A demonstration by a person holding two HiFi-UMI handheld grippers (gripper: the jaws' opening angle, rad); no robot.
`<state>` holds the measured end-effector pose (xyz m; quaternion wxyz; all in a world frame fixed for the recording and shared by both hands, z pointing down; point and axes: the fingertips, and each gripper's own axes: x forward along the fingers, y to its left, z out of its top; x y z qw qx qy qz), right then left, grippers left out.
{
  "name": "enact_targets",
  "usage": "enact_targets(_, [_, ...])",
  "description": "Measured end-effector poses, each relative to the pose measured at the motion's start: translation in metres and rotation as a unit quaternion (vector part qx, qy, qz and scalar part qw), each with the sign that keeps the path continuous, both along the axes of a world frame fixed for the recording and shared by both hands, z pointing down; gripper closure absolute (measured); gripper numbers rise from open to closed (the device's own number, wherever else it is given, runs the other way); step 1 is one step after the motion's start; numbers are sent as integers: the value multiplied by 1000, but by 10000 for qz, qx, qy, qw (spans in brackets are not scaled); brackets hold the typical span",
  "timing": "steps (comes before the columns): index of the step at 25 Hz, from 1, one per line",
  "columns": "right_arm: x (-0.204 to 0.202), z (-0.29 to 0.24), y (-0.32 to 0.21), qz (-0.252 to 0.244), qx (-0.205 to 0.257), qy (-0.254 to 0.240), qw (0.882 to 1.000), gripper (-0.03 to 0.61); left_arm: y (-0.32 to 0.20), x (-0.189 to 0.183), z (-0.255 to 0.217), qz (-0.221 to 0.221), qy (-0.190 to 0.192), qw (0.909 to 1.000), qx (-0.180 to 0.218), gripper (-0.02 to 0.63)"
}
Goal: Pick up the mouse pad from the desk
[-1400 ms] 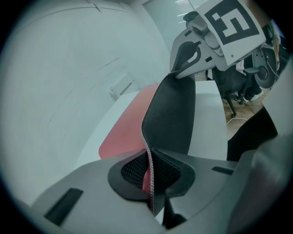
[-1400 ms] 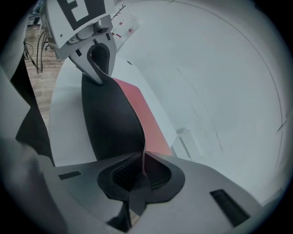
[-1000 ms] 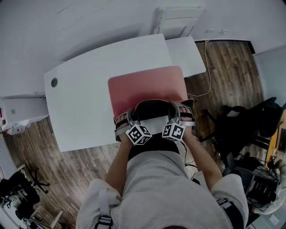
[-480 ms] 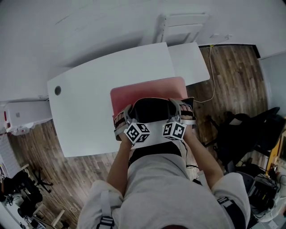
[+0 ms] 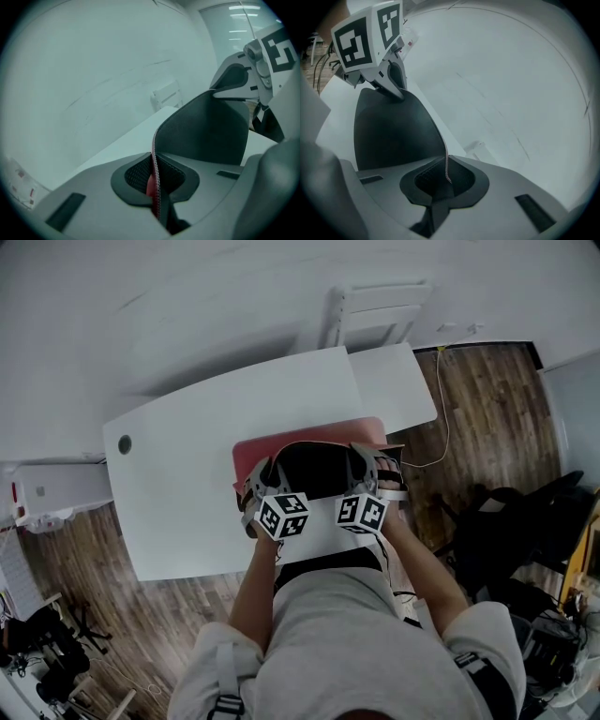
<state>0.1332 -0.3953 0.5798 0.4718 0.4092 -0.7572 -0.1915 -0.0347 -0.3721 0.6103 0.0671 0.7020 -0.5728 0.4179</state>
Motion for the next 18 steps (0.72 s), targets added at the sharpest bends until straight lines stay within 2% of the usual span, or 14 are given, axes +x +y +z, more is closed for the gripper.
enact_targets(7, [-8, -40, -10, 74, 287, -413, 9987, 526, -6, -6, -28, -240, 570, 9976, 311, 584])
enact_targets(18, [-22, -104, -12, 121, 779, -906, 9928, 526, -3, -8, -86, -427, 1177, 9882, 884, 586])
